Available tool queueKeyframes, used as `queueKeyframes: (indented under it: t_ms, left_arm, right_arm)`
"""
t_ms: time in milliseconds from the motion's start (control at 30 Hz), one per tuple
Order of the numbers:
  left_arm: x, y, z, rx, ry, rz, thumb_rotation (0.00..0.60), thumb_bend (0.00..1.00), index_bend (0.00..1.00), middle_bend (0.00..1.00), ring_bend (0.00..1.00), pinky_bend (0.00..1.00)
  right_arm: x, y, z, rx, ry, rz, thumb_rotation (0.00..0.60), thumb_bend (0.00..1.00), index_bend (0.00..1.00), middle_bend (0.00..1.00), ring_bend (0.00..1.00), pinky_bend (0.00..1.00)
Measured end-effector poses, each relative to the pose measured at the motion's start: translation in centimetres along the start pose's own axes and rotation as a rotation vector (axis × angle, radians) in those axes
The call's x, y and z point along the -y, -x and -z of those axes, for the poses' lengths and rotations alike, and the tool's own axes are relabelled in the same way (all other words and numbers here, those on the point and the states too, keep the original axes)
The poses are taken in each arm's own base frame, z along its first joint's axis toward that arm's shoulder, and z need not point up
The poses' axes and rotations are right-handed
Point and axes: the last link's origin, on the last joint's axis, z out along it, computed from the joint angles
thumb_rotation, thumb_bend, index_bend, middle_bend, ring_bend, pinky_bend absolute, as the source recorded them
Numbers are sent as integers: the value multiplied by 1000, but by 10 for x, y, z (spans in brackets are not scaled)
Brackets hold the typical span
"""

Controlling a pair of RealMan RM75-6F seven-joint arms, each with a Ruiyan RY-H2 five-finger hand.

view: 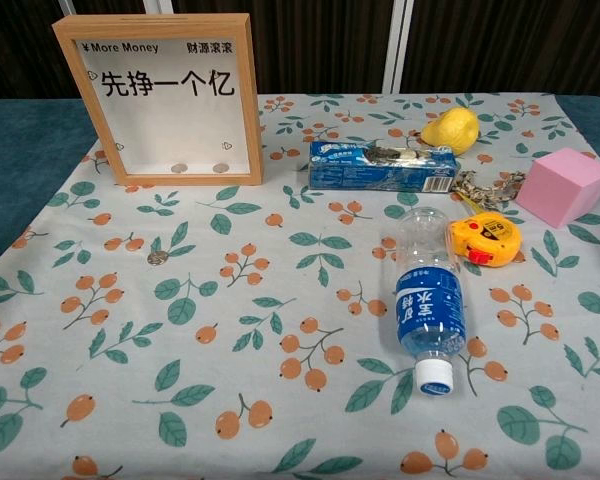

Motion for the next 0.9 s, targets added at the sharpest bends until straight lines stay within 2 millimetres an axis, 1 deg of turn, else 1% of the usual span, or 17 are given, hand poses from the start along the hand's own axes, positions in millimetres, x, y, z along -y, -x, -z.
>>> queueKeyframes:
  t_ms: [700, 900]
  left_arm:
    - [1, -2, 0, 0, -1, 14, 600, 221, 176, 0, 0, 16]
    - [-4, 2, -2, 12, 20, 26, 600, 184, 176, 0, 0, 17]
  right_arm:
    - [0, 0, 0, 3, 25, -1, 600, 237, 19, 2, 0, 0]
    - [0, 1, 0, 10, 39, -3, 600, 237, 19, 2, 0, 0]
